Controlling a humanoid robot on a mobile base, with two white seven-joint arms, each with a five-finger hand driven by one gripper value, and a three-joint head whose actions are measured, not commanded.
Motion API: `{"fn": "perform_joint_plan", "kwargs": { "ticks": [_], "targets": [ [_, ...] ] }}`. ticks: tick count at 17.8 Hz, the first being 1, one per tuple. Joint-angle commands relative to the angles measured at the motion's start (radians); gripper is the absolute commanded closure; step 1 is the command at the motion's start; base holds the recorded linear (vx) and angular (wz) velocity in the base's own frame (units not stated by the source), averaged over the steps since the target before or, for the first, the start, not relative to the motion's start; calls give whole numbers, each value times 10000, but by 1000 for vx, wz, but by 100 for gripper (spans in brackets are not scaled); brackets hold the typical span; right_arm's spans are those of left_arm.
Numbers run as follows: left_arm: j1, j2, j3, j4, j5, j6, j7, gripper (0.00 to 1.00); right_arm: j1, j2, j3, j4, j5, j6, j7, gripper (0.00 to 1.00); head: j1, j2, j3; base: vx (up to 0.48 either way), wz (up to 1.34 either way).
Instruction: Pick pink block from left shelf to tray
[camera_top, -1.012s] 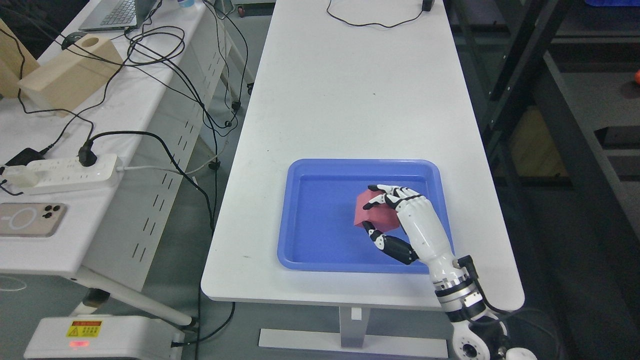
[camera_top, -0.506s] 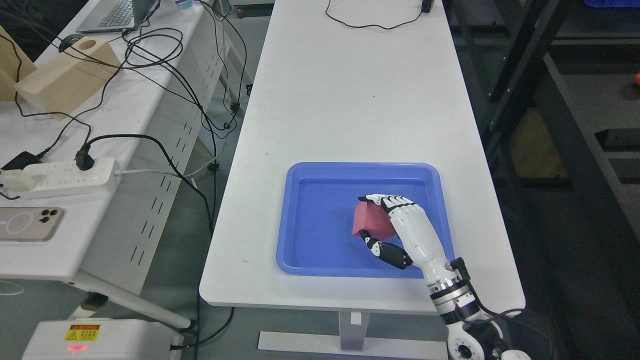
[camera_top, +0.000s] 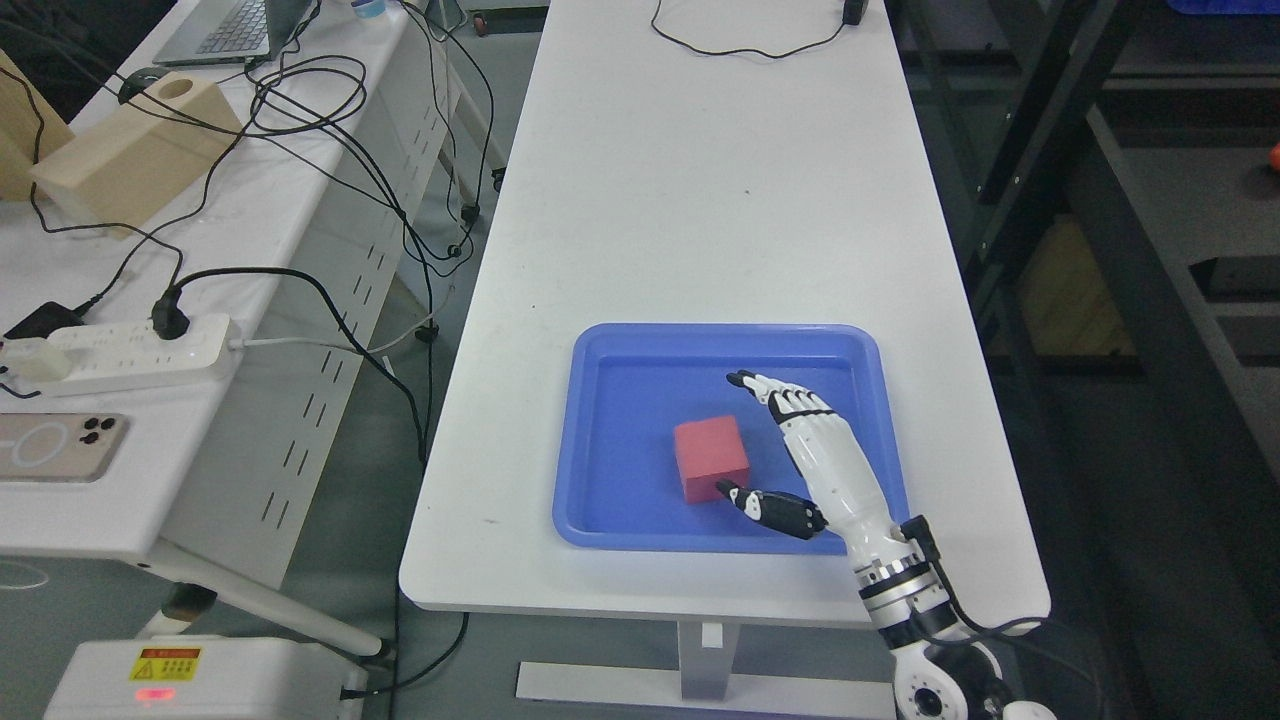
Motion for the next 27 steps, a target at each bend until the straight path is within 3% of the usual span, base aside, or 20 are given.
{"fn": "perform_joint_plan", "kwargs": {
  "ticks": [1,4,10,14,20,23,27],
  "targets": [
    [-292,175,0,-175,0,-5,7,0,-15,-175,-164,-25,-2644,167,339,1,0,0,0,0,0],
    [-307,175,0,-175,0,-5,7,0,-31,-175,-699,-25,-5345,121,796,1,0,0,0,0,0],
    [-292,175,0,-175,0,-5,7,0,-15,-175,-1315,-40,-7683,121,1182,0,0,0,0,0,0],
    [-292,175,0,-175,0,-5,7,0,61,-175,-1422,-178,-8190,-736,1198,0,0,0,0,-13,3],
    [-292,175,0,-175,0,-5,7,0,260,-175,-1606,-178,-8206,-677,1183,0,0,0,0,-57,9],
    [-307,175,0,-175,0,-5,7,0,337,-175,-1851,-193,-8206,-387,1182,0,0,0,0,-81,15],
    [-292,175,0,-175,0,-5,7,0,337,-175,-2005,-178,-8206,839,1213,0,0,0,0,-125,36]
  ]
}}
